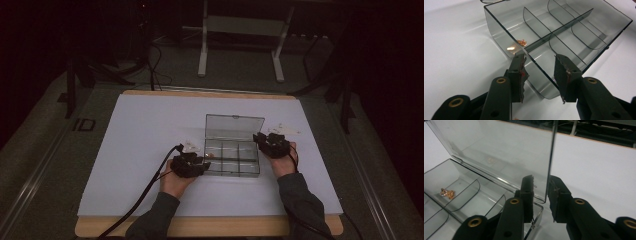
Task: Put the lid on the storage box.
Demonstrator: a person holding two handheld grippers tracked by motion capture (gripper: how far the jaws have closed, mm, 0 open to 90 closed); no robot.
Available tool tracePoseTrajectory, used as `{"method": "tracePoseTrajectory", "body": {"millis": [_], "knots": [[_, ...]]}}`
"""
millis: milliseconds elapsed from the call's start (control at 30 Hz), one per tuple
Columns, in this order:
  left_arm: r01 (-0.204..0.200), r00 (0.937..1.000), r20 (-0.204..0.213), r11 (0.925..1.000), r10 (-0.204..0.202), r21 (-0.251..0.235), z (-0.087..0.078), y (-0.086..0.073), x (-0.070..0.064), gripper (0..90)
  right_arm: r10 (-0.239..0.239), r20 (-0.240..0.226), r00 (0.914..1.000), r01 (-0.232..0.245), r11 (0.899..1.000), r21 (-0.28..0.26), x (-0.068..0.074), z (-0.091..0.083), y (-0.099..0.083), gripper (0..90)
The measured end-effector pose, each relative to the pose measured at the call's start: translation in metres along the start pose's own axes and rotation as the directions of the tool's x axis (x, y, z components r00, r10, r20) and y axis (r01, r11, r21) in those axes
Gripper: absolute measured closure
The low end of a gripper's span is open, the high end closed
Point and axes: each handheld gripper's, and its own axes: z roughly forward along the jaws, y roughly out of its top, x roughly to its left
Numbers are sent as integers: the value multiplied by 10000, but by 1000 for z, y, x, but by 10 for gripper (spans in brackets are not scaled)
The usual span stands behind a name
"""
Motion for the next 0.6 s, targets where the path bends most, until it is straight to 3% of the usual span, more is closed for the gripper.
{"method": "tracePoseTrajectory", "body": {"millis": [200,367,600], "knots": [[-38,9999,139,10000,39,-33,-3,1,2,631,-168,24,9999,168,9999,7,1,-3,1,760],[29,9995,330,9993,-16,-385,-9,4,1,674,-215,-47,9998,214,9998,-24,1,-6,0,774],[549,9984,169,9926,-533,-1082,-24,16,8,762,-208,-83,9998,207,9998,-32,-1,-8,0,799]]}}
